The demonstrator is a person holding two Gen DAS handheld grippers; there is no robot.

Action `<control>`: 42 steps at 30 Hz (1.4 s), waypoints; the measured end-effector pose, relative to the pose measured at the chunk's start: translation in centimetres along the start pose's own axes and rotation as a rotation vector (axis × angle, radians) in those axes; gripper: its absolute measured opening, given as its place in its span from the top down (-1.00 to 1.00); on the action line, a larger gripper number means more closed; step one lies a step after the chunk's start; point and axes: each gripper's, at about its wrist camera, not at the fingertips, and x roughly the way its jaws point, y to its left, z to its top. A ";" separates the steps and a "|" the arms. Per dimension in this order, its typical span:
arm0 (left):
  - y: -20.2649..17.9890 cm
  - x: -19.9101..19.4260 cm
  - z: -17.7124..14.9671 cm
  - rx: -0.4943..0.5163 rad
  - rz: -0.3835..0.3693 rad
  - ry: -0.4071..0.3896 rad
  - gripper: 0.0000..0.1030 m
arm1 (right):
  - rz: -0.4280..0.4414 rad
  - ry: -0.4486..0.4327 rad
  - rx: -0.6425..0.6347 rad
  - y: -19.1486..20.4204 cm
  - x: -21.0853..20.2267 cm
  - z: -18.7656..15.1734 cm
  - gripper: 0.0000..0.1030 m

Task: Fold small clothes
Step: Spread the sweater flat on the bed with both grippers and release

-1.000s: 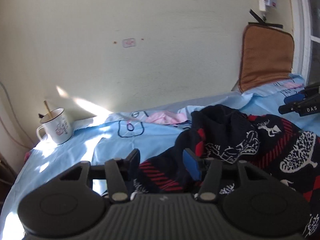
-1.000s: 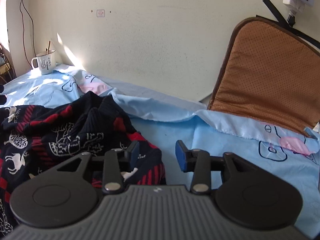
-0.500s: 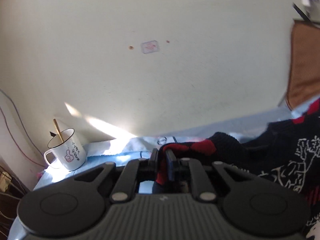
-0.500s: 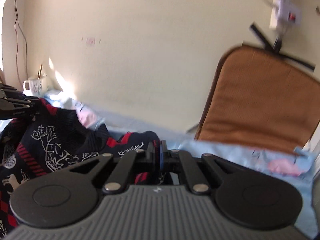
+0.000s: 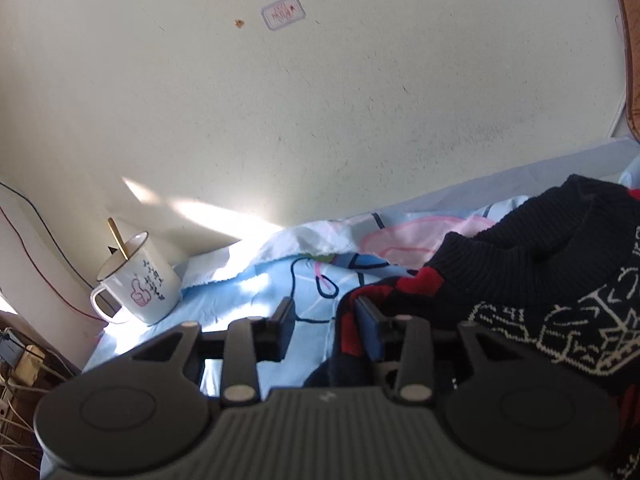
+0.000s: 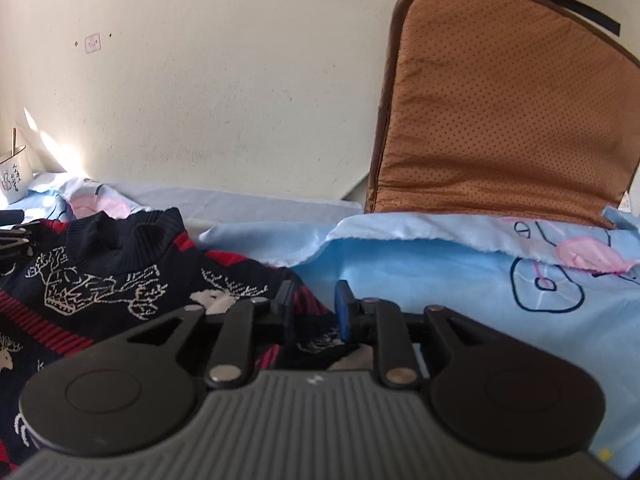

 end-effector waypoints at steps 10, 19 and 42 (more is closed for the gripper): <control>0.3 -10.7 -3.1 -0.006 -0.187 -0.108 0.11 | -0.012 -0.066 0.100 -6.0 -7.8 -3.1 0.17; -3.7 -9.6 -7.1 -0.007 -0.256 -0.066 0.01 | -0.027 0.039 0.316 -9.3 -13.3 -12.5 -0.07; -2.0 -7.5 -7.6 -0.071 -0.252 -0.022 -0.33 | -0.511 0.057 -0.254 -13.4 -3.8 -5.0 0.33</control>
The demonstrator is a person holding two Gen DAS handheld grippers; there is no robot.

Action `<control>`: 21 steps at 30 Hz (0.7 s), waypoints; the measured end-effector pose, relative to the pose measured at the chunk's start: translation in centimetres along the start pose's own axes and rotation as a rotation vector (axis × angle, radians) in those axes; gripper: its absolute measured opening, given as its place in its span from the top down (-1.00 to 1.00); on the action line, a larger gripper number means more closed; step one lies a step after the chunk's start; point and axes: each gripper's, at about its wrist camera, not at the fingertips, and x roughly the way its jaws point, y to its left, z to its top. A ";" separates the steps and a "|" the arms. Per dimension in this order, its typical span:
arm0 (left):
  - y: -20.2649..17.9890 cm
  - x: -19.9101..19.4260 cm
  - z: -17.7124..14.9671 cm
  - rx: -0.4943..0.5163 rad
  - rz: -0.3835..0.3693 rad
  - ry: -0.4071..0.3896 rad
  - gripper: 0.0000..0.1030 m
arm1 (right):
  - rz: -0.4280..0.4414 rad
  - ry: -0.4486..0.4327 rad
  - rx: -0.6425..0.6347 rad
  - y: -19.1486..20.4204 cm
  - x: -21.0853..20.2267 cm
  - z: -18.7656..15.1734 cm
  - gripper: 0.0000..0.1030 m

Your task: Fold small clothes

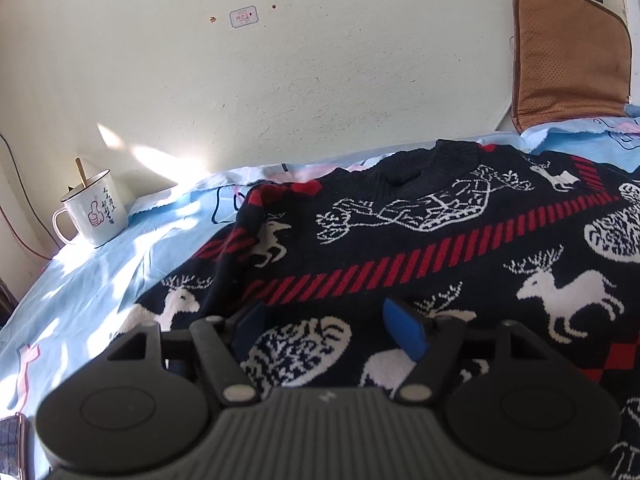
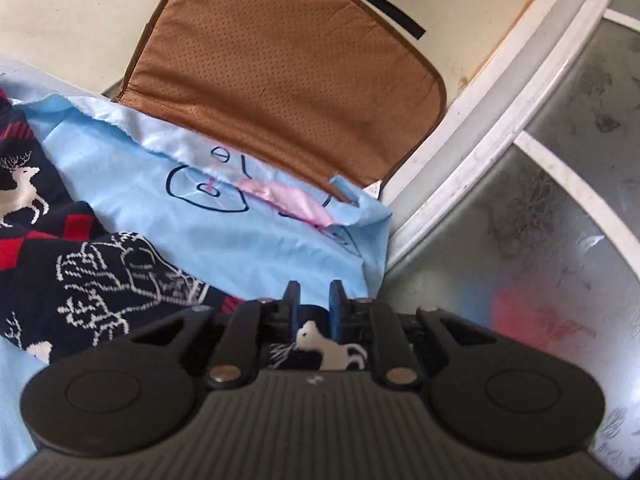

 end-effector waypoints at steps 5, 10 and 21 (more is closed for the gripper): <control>-0.3 -0.1 0.1 0.002 0.006 0.000 -0.36 | 0.119 -0.111 0.150 0.4 -5.2 0.3 0.19; 0.9 -2.0 -0.1 -0.061 -0.025 0.028 -0.38 | 0.420 -0.151 0.234 4.6 -9.6 2.3 0.15; 16.0 -19.2 -9.2 -0.346 0.022 -0.183 -0.48 | 1.008 -0.152 0.081 19.0 -18.1 7.0 0.16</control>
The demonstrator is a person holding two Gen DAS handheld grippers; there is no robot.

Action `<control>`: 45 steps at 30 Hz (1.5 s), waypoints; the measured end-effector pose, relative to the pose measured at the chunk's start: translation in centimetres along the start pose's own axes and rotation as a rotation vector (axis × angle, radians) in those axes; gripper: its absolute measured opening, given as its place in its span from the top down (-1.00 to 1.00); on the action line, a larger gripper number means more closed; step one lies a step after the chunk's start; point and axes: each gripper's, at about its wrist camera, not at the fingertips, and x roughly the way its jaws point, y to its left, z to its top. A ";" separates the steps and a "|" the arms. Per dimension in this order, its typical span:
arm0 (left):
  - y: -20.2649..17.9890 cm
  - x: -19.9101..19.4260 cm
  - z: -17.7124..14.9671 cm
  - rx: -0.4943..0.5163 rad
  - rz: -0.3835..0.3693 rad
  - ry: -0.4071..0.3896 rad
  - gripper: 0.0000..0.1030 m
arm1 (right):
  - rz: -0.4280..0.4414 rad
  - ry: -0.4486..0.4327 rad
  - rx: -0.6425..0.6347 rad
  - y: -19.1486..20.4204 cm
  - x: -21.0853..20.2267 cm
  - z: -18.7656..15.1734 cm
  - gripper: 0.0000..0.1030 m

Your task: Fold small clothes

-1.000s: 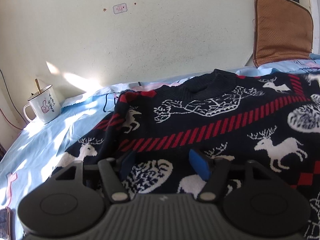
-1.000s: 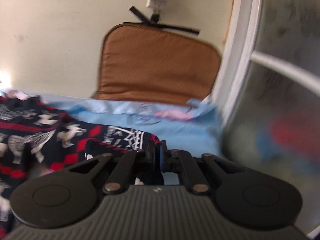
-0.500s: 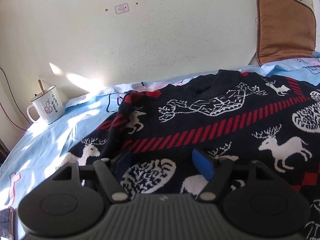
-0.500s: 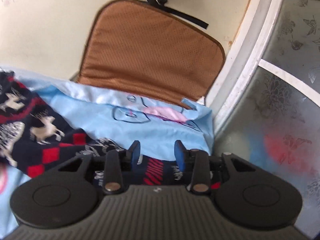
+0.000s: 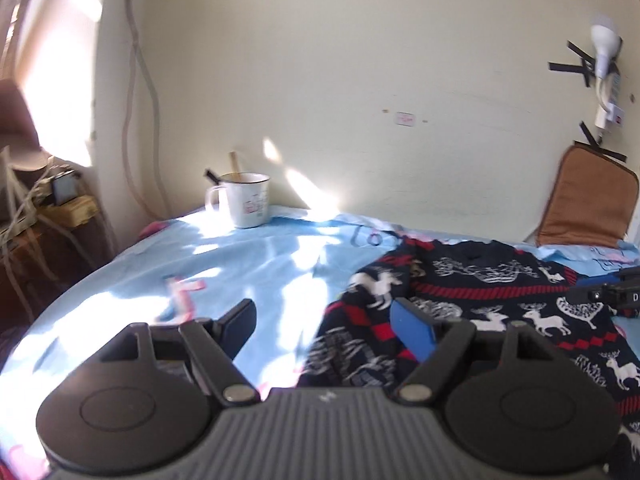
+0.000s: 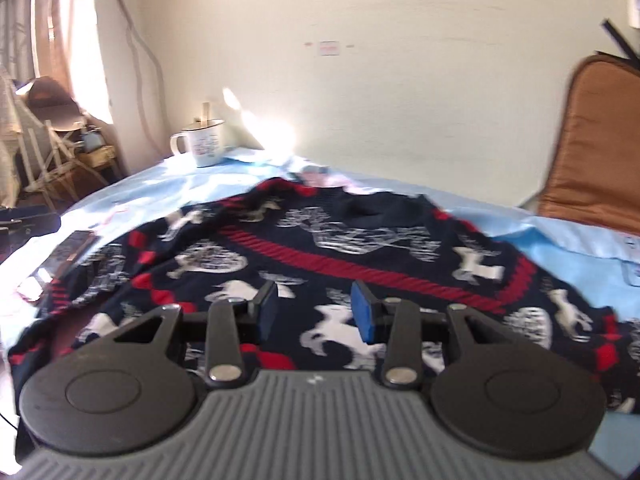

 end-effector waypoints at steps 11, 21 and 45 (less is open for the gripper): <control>9.0 -6.4 -4.6 -0.184 0.128 -0.050 -0.48 | 0.484 0.331 -0.004 13.9 6.1 -0.9 0.15; 10.2 -6.4 -6.3 -0.199 0.086 -0.051 -0.48 | 0.534 0.465 0.143 17.5 9.6 -2.9 0.14; 4.1 -1.9 -3.4 -0.090 -0.099 -0.040 -0.53 | 0.030 0.248 0.006 -2.3 -5.3 4.5 0.35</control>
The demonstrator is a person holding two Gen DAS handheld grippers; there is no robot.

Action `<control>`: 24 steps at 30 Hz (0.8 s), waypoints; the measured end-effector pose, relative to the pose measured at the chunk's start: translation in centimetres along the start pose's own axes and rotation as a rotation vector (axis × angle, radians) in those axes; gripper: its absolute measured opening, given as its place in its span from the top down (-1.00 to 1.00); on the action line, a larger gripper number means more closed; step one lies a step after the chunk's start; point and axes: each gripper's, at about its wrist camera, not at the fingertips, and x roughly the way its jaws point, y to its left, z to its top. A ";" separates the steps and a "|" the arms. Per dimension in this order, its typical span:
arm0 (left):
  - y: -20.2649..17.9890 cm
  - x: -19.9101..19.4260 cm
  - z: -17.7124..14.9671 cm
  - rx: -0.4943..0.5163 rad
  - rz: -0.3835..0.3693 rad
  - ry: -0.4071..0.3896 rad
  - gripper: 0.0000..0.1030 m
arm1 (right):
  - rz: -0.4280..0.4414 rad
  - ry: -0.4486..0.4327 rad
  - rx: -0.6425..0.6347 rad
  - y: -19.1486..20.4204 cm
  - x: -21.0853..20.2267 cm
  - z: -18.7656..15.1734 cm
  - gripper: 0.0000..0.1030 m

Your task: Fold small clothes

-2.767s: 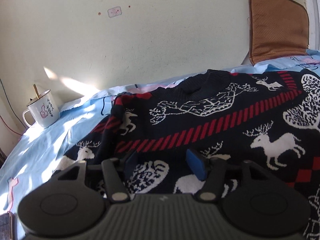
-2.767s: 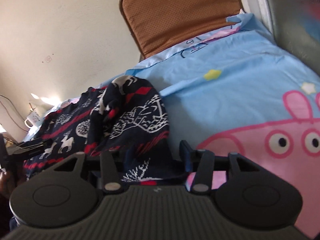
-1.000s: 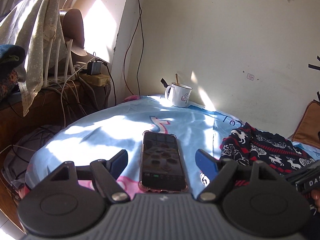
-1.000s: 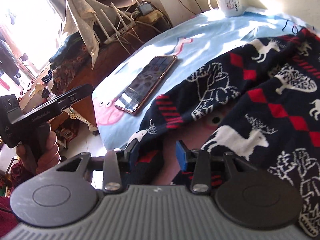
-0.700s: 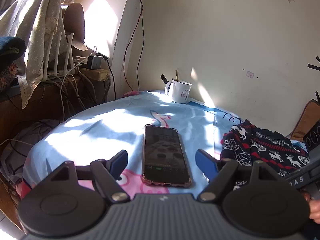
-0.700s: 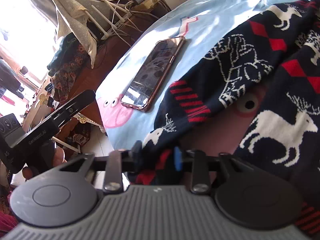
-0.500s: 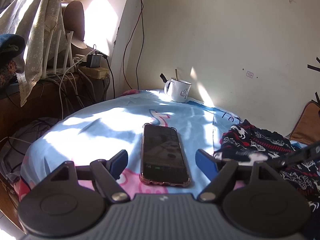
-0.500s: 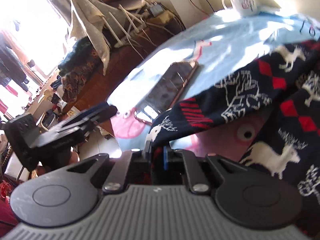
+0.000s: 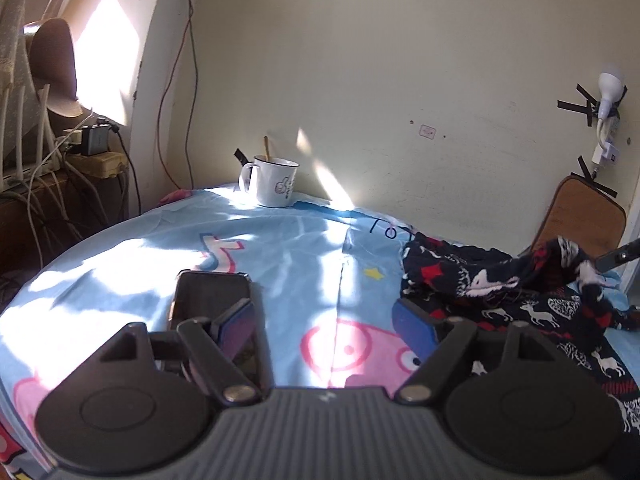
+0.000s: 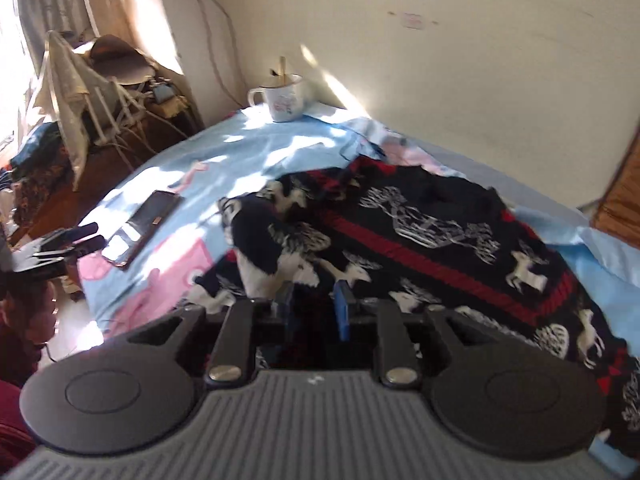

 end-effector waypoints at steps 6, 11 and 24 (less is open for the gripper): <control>-4.9 5.3 1.1 0.115 -0.079 0.061 -0.54 | 0.025 -0.043 0.172 -2.8 -1.1 -5.2 0.20; -6.7 9.4 2.4 0.098 -0.169 0.135 -0.54 | 0.040 -0.015 0.155 -1.9 0.3 -8.3 -0.17; -7.4 15.0 3.7 -0.097 -0.319 0.266 -0.45 | -0.141 -0.304 0.029 -3.4 -5.4 -6.4 0.81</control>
